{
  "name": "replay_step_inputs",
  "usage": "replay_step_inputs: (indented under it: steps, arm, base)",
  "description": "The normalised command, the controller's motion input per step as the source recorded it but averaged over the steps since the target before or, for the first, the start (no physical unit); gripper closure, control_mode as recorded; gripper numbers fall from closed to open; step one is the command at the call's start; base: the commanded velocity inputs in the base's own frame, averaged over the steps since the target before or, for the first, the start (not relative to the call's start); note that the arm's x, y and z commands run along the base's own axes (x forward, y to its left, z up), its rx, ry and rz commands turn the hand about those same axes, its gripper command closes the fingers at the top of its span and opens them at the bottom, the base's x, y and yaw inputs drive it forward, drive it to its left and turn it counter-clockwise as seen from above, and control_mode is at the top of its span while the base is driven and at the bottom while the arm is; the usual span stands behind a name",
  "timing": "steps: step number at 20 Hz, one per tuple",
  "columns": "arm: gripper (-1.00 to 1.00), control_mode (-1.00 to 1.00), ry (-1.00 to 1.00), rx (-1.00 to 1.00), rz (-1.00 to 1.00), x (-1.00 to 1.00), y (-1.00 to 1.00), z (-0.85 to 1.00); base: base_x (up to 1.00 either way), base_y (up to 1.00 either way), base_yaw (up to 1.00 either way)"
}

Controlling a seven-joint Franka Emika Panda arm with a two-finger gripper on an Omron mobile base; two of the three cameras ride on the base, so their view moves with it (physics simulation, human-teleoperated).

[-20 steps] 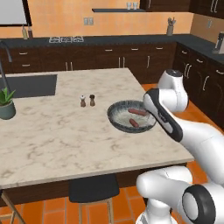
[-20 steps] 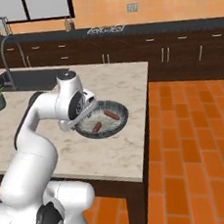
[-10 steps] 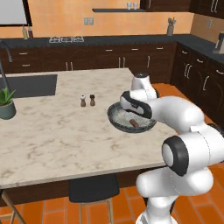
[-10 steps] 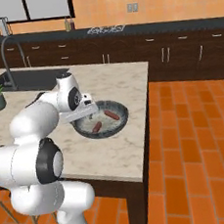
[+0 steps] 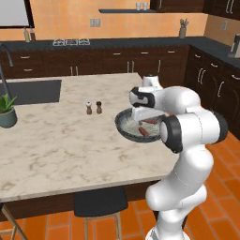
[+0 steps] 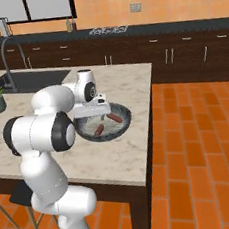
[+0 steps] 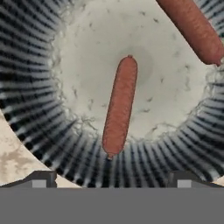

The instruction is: Place one bun and one sausage from the bowl on each plate.

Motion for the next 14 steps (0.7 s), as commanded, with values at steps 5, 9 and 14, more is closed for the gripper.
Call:
replay_step_inputs:
  steps: [5, 9, 14]
  arm:
    - [-1.00, -1.00, 0.09, 0.00, -0.01, 0.45, -0.05, -0.60]
    - [-1.00, -1.00, 0.06, 0.00, 0.00, 0.21, -0.02, -0.55]
    - [-1.00, -1.00, 0.08, 0.00, 0.00, 0.00, 0.00, -0.49]
  base:
    - [0.00, 0.00, 0.00]
    - [0.00, 0.00, 0.00]
    - [0.00, 0.00, 0.00]
